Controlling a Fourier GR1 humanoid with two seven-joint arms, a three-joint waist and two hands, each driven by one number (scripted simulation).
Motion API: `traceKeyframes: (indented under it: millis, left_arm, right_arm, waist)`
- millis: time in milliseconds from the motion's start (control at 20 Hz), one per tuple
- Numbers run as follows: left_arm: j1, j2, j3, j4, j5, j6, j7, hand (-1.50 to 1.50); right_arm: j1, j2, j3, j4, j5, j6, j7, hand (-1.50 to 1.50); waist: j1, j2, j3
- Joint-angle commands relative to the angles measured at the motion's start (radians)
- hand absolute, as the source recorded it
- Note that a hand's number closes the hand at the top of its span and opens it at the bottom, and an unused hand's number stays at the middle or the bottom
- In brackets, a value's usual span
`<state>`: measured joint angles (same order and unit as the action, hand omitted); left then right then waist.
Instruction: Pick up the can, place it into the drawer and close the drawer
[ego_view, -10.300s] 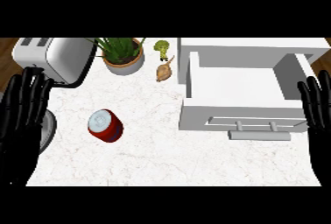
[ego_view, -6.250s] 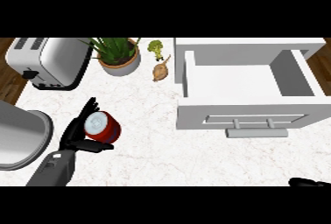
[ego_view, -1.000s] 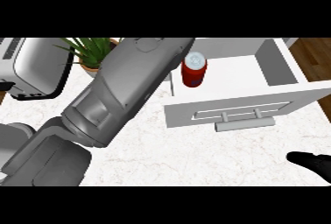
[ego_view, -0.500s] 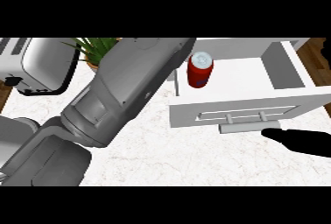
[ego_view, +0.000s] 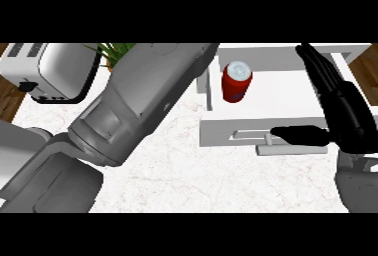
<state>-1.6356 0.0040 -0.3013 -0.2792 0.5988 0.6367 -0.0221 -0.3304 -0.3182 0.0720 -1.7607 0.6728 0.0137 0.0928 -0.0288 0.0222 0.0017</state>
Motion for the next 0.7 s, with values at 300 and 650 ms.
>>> traceKeyframes:
  millis: [300,650]
  left_arm:
    - [0.007,0.040,0.026,-0.025,-0.004,-0.038,0.031,-1.50]
    - [0.045,0.081,0.018,-0.064,-0.038,-0.030,0.053,-1.50]
  right_arm:
    - [-0.163,0.069,0.086,0.452,0.246,-0.203,-0.120,-1.50]
    - [-0.334,0.140,0.029,0.782,0.328,-0.381,-0.132,-1.50]
  waist:
    - [0.041,-0.009,-0.001]
    - [0.066,-0.013,-0.001]
